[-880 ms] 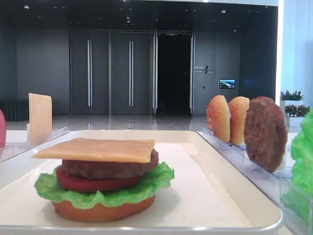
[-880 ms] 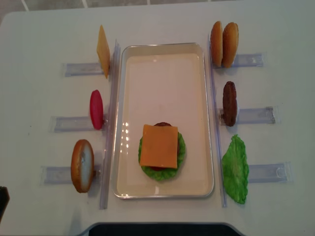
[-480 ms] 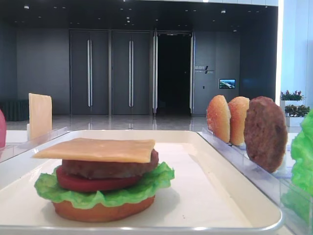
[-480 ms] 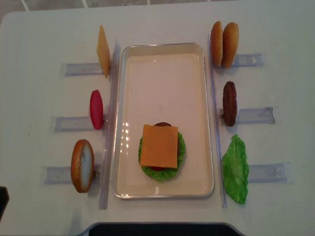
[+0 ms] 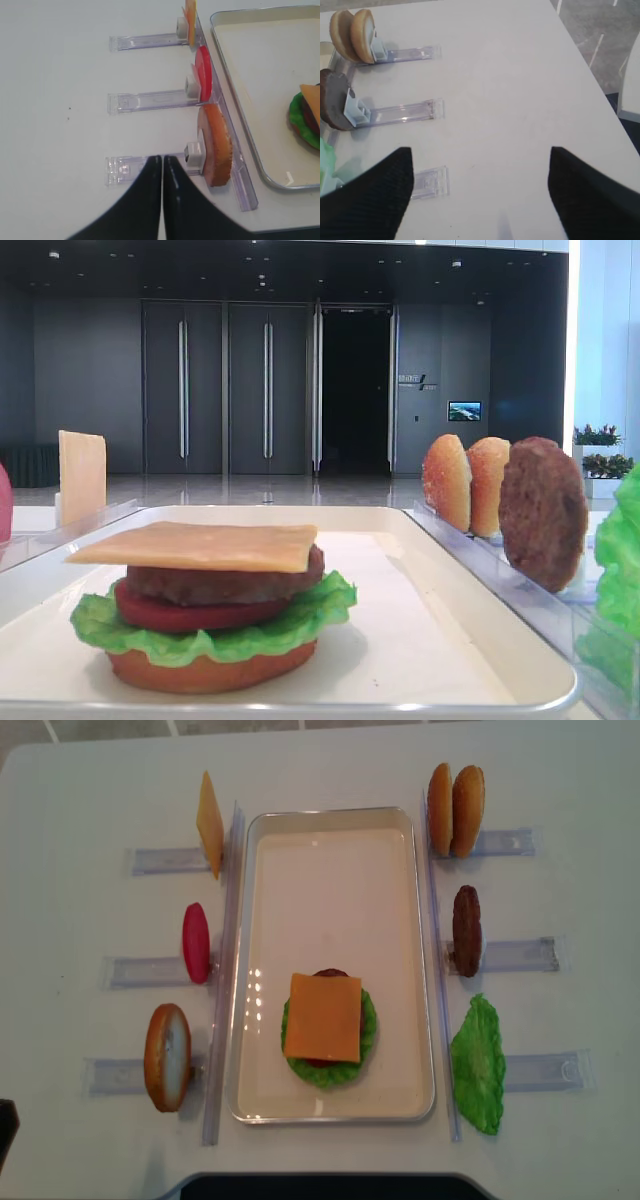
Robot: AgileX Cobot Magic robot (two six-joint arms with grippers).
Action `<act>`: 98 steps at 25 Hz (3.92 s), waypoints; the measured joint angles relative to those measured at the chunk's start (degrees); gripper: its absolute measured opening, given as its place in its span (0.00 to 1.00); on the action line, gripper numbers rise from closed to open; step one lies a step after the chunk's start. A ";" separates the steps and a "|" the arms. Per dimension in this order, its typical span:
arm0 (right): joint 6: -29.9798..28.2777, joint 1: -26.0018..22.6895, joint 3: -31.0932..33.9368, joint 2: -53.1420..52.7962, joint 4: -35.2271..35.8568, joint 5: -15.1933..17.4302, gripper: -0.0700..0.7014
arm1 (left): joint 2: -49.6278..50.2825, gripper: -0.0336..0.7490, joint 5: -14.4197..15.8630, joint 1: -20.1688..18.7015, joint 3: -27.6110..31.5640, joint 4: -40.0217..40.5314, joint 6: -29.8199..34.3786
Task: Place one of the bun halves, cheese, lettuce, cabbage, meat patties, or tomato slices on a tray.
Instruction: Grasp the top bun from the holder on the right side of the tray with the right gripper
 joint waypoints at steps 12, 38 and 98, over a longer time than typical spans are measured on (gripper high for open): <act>-1.34 0.00 -11.51 26.37 0.38 0.17 0.81 | 0.00 0.03 -0.02 0.00 0.00 -0.03 0.00; -5.17 0.00 -59.95 94.23 0.22 -1.07 0.81 | 0.00 0.03 -0.06 0.00 0.00 -0.03 0.00; 7.53 17.19 -79.05 119.17 8.33 1.19 0.81 | 0.00 0.03 -0.06 0.00 0.00 -0.06 0.00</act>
